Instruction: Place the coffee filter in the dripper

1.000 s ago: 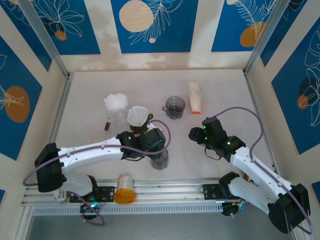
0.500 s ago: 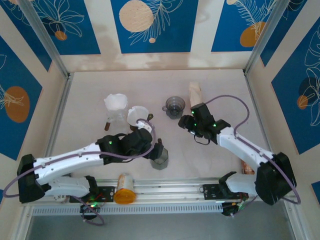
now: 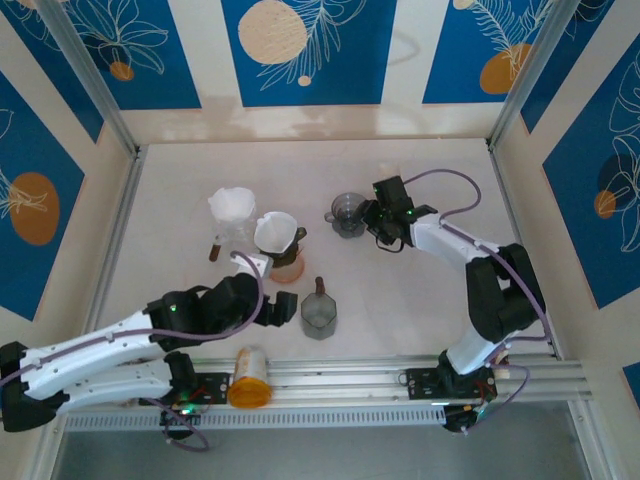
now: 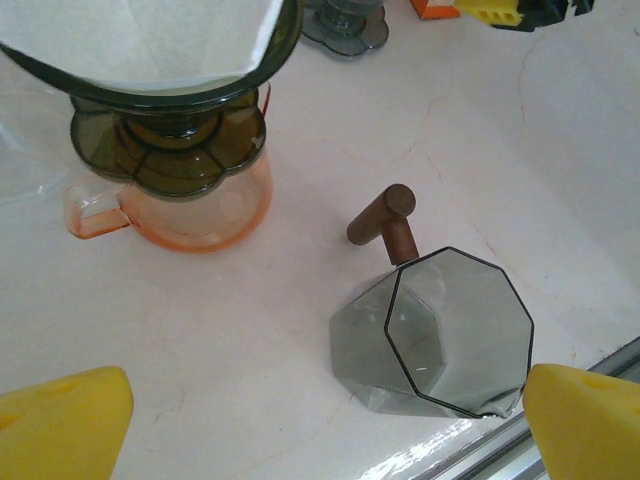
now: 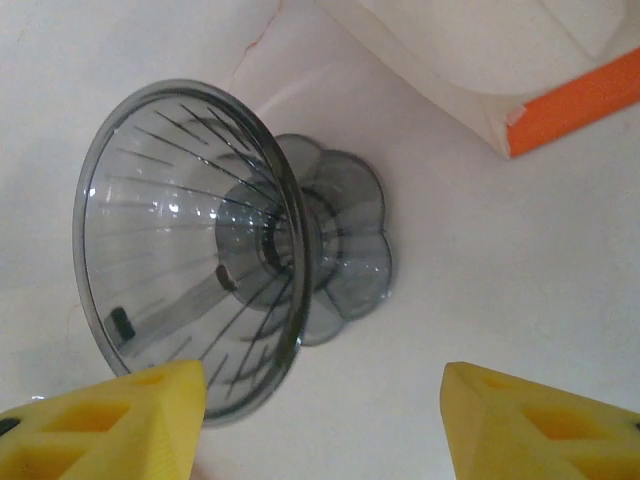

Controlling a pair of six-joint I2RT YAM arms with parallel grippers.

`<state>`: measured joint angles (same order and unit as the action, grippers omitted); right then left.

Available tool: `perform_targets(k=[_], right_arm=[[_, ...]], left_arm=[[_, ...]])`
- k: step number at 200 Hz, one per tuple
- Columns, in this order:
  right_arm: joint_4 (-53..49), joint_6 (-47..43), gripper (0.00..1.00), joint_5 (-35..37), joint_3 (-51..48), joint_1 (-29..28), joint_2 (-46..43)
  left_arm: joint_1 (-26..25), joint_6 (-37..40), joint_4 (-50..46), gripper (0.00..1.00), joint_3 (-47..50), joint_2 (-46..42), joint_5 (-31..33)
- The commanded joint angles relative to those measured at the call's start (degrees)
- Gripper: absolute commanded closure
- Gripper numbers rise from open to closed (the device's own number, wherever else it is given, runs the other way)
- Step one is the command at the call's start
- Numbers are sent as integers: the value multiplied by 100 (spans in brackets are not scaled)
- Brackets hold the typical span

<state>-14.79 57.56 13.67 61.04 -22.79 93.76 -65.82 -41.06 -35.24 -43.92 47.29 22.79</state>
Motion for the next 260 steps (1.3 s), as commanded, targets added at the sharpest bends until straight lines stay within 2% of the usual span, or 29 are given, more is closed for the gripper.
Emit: perform_targets(k=[1,28,53,97,128,214,260], right_arm=[[131,10,36,-130,329,54,234],[-92,73,37,-269,663,133,629],[-216,89,42,-359,881,133,908],[-399,54,54,-411,1008,121,1057],[-497,29,67,-427,982,118,1021],[-698,-190,94,-508,795,28,523],[-1000,-405,100,-523,292,-15,-277]], left_arm=[[-45,-137,-187,0,110,-179,173],[-45,-174,-357,0,107,-260,188],[-45,-218,-444,0,121,-403,254],[-33,-210,-553,0,86,-566,323],[-36,-242,-621,0,90,-560,379],[-36,-302,-733,0,78,-632,458],[-35,-300,-826,0,11,-648,518]])
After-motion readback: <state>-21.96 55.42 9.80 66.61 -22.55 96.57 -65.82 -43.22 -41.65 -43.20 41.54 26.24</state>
